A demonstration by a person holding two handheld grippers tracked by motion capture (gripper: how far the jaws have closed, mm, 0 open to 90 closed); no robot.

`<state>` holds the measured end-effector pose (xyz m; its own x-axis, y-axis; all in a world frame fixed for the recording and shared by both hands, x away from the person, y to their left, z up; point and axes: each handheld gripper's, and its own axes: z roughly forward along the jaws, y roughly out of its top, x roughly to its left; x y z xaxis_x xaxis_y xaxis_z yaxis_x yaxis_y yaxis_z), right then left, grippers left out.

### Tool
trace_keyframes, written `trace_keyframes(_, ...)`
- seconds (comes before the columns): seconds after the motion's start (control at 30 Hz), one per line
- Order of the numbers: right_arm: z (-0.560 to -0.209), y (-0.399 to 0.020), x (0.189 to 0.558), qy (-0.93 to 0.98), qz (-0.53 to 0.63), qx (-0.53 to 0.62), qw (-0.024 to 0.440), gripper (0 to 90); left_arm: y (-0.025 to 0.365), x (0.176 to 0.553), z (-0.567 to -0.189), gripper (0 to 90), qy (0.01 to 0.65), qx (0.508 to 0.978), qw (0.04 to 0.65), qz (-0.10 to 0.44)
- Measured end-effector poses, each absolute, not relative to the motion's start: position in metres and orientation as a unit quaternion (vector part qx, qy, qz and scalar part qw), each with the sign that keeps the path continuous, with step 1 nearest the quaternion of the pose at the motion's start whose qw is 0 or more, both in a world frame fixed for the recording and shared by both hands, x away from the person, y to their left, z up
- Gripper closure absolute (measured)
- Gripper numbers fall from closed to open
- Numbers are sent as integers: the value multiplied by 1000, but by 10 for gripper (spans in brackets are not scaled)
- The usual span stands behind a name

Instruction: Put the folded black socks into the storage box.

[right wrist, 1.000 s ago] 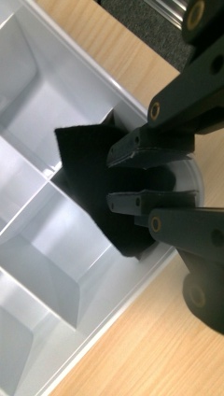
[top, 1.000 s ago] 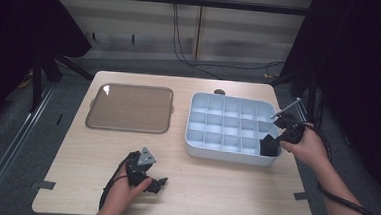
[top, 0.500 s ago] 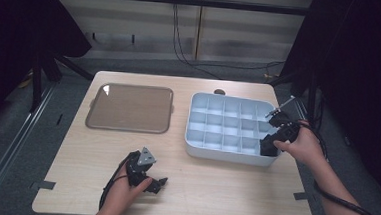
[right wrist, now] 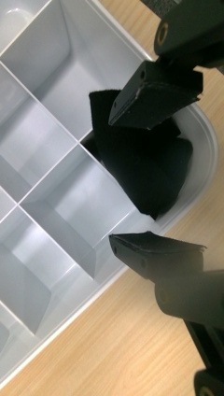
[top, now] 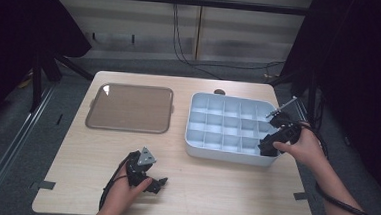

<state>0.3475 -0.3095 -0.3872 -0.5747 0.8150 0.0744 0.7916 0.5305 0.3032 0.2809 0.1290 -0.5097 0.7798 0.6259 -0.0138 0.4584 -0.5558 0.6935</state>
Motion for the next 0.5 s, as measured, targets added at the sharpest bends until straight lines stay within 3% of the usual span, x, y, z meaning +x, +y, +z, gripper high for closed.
trace_keyframes(0.5, -388, -299, 337, 882, 166, 439, 26, 282, 129, 281, -510, 0, 310, 874, 355, 118)
